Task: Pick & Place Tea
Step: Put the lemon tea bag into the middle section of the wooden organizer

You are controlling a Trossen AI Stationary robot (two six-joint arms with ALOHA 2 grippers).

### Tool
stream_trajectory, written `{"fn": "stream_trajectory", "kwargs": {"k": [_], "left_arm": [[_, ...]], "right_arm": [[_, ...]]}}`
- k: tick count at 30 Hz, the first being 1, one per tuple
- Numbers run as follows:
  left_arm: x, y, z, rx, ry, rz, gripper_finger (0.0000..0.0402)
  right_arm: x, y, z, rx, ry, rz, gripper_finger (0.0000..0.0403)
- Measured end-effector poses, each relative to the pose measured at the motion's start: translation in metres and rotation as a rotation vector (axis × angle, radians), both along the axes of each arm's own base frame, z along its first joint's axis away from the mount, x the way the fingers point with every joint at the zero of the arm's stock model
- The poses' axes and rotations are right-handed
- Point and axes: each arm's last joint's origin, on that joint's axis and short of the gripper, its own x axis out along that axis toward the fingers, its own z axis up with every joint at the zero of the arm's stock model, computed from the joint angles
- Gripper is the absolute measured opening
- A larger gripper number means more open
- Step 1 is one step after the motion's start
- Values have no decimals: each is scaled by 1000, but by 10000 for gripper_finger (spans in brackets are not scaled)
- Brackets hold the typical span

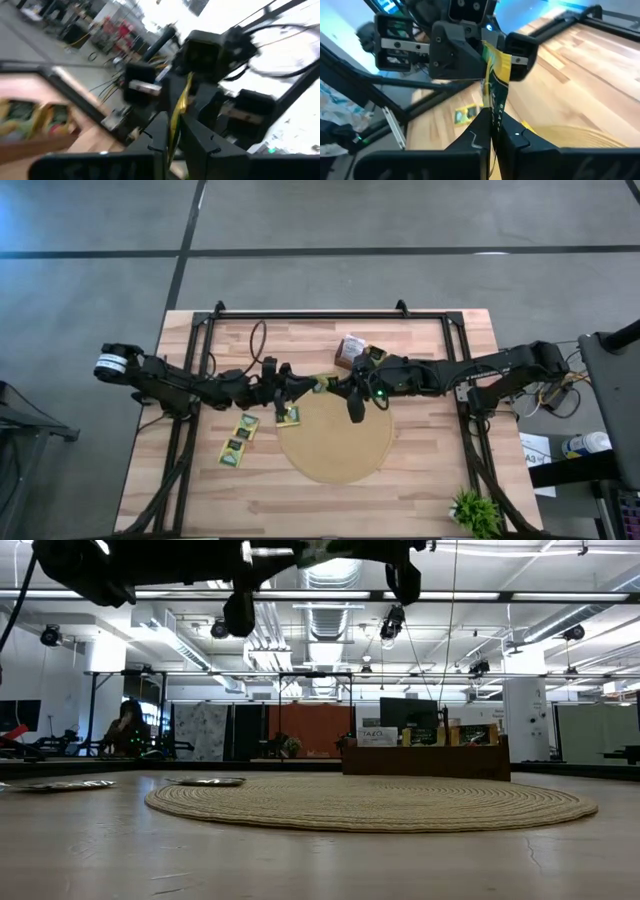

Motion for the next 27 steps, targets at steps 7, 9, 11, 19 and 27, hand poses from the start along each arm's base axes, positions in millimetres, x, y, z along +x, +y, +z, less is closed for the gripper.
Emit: {"fn": "stream_trajectory", "kwargs": {"k": [7,9,11,19,27], "left_arm": [[5,-2,-23,-21,272,19,106],[5,-2,-30,-37,338,28,123],[4,-2,-37,-48,401,31,135],[3,-2,-43,-77,462,33,140],[2,-3,-44,-93,465,18,140]], "right_arm": [[-14,-9,-5,-11,144,-25,9],[-23,-16,-6,-11,226,-46,9],[-32,-25,-7,-11,357,-77,9],[-49,-75,-4,-54,784,-67,9],[-40,-133,-29,-51,1015,43,8]]}}
